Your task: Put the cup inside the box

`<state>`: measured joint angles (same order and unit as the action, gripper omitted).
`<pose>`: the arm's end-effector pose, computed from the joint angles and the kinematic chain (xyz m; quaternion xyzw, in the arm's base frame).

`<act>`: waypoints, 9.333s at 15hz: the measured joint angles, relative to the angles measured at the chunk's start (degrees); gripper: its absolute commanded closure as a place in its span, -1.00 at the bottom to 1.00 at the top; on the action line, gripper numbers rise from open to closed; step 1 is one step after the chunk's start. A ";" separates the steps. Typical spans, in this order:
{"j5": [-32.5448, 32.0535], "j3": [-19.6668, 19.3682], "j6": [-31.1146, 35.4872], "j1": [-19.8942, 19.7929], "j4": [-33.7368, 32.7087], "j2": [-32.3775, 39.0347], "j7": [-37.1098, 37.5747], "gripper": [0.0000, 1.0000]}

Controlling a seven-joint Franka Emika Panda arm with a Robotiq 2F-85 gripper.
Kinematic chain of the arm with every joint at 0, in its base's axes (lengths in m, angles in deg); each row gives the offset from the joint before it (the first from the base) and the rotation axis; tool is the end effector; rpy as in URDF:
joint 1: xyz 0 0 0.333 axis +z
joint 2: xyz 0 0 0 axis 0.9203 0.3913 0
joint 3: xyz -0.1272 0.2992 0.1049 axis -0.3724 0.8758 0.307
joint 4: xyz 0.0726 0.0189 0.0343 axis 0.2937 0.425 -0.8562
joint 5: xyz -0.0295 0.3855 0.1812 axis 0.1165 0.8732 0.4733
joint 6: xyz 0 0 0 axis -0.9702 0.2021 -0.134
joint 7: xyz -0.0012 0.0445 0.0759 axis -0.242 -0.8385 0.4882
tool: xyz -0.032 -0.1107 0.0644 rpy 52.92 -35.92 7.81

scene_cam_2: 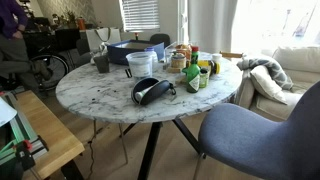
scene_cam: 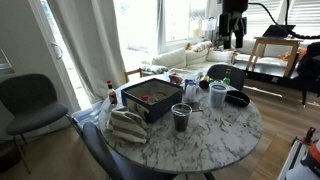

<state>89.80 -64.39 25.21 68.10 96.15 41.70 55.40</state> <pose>0.3805 0.0169 0.5629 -0.9931 -0.0187 0.1078 0.0420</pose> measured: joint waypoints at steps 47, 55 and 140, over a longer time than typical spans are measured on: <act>-0.43 6.61 16.67 1.81 10.40 8.03 5.95 -1.00; -0.85 5.89 18.85 1.57 11.73 9.82 6.31 -1.00; 25.23 2.53 55.37 -1.25 -9.80 36.43 14.69 0.98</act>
<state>115.03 -61.87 80.58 66.85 86.34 78.13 70.09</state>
